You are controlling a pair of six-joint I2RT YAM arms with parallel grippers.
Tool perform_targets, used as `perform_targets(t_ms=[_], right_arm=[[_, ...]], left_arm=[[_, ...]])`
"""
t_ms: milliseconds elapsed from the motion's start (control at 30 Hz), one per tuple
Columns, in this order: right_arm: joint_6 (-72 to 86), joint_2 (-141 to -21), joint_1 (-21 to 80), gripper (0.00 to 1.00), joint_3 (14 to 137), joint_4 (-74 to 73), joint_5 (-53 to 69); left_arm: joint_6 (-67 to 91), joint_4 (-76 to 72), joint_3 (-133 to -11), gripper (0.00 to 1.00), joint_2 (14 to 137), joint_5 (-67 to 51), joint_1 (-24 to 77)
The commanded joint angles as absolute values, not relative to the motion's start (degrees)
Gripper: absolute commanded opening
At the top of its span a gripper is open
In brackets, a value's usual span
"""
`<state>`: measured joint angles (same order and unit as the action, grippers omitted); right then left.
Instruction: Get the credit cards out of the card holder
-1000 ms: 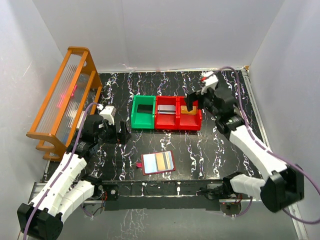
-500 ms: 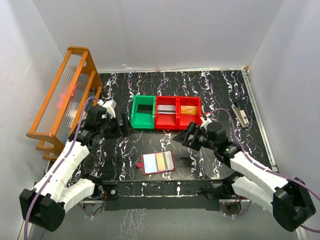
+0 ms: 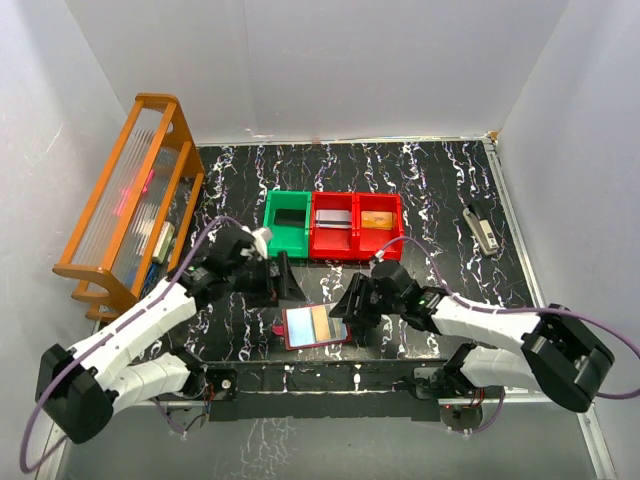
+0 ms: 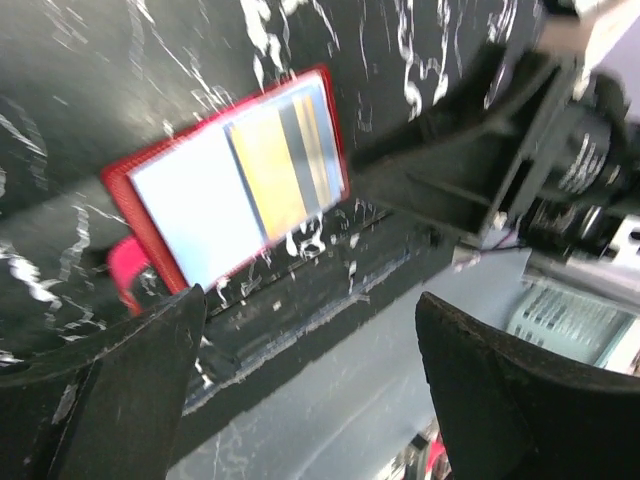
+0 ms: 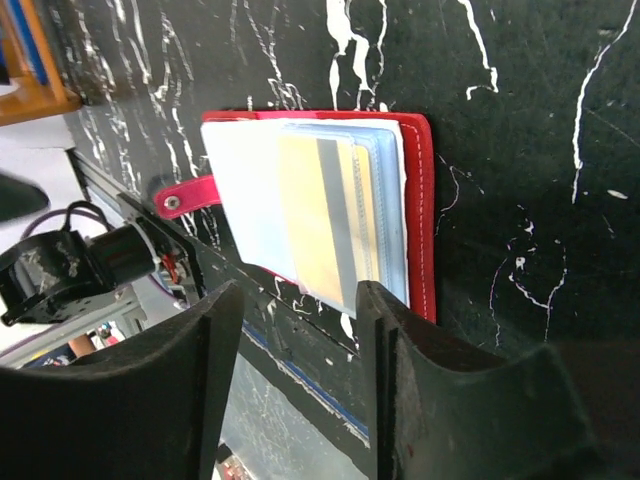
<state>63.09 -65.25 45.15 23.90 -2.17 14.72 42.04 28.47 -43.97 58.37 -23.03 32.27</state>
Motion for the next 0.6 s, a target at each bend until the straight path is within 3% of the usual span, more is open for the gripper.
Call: perform_targets(t_ms=[0, 567], right_arm=[[65.56, -68.57, 46.81, 0.44, 27.19, 2.23, 12.48], [65.01, -74.36, 47.18, 0.41, 27.97, 4.43, 14.85]], left_arm=[[51.47, 27.68, -42.8, 0.83, 62.03, -14.46, 42.94], [58.4, 16.85, -35.11, 0.76, 68.95, -13.49, 46.73]])
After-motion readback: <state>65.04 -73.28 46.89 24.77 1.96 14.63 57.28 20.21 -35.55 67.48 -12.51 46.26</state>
